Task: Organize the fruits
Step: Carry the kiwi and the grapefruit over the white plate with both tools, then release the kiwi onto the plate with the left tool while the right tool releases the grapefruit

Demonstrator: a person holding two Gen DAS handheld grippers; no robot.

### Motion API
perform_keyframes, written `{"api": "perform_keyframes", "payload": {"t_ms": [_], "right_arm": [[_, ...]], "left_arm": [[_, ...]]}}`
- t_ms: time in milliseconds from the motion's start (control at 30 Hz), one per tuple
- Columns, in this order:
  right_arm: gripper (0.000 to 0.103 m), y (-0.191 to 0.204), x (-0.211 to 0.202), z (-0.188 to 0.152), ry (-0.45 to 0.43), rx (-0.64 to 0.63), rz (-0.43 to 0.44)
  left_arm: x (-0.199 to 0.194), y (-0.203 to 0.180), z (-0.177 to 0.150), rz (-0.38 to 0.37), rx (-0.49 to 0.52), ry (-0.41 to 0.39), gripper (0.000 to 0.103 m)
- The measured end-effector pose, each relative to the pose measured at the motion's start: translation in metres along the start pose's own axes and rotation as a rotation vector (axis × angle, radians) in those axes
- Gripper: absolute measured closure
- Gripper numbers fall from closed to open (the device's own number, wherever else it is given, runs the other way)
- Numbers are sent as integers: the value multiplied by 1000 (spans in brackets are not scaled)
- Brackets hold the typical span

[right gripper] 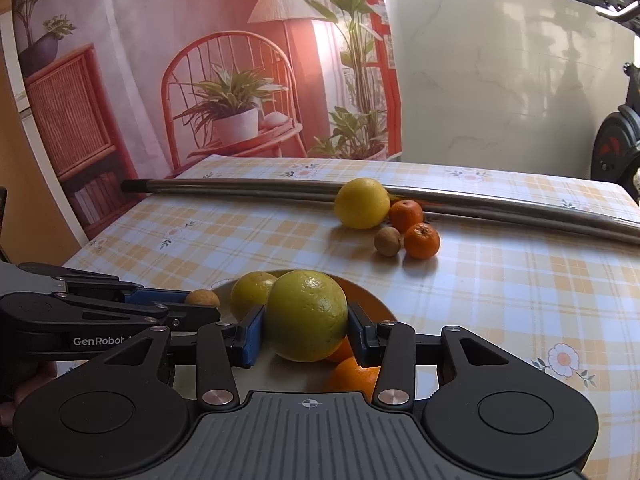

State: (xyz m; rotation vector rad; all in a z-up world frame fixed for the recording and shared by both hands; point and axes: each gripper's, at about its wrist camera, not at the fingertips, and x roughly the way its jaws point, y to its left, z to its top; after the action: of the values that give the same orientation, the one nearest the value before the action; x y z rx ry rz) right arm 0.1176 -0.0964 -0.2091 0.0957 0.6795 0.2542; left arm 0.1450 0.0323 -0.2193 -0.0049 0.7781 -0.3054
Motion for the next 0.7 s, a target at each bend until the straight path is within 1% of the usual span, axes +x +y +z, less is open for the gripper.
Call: {"api": "perform_keyframes", "payload": {"t_ms": [367,700], "right_arm": [[64,5,9,-9,51,-35,-17],[64,8,10,-10,55,-66,-15]], "left_arm": [[6,1,-4,10,-11,21,76],[12,5,-5,16,-47,36,76]]}}
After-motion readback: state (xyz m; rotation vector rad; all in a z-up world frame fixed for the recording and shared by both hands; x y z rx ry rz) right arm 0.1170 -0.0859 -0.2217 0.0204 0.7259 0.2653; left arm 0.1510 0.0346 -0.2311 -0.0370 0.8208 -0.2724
